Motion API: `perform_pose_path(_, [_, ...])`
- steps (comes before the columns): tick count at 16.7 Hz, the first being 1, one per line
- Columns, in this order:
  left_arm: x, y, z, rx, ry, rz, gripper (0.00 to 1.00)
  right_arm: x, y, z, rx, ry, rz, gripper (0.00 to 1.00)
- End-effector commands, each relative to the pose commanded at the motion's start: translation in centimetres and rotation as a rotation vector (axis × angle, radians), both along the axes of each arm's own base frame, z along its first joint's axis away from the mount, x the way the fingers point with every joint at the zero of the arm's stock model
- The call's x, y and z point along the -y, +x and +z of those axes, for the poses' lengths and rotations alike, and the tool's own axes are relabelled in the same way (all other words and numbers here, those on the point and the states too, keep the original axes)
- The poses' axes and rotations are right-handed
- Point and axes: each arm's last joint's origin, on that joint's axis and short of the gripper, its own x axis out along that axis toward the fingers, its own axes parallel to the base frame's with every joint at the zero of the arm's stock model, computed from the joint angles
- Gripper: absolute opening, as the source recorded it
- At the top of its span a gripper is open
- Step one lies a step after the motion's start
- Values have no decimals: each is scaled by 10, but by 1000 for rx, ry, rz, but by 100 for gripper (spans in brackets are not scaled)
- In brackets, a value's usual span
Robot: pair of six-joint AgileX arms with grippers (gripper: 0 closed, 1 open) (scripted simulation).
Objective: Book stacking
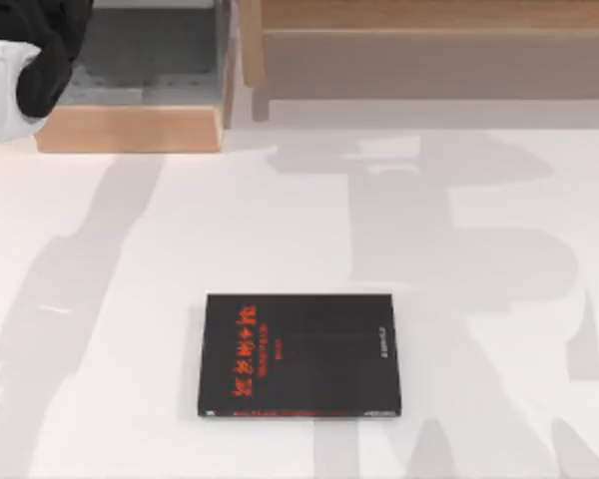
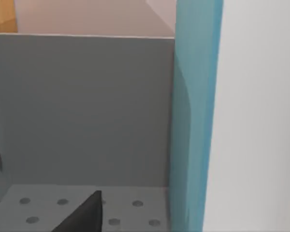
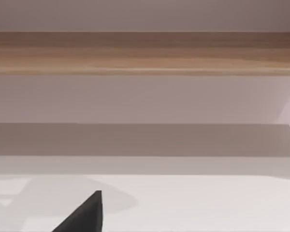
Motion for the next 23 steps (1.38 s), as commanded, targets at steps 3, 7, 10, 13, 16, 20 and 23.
perform_pose_path(3, [2,7,1,4,-1,-4,100,0,0,0,0,0,0,100])
perform_pose_path(7, [3,26,0,4,-1,-4,100,0,0,0,0,0,0,100])
perform_pose_path(10, [3,30,0,4,-1,-4,100,0,0,0,0,0,0,100])
perform_pose_path(13, [3,30,0,4,-1,-4,92,0,0,0,0,0,0,100])
perform_pose_path(16, [3,30,0,4,-1,-4,70,0,0,0,0,0,0,100])
perform_pose_path(20, [3,30,0,4,-1,-4,40,0,0,0,0,0,0,100])
perform_pose_path(23, [3,30,0,4,-1,-4,17,0,0,0,0,0,0,100])
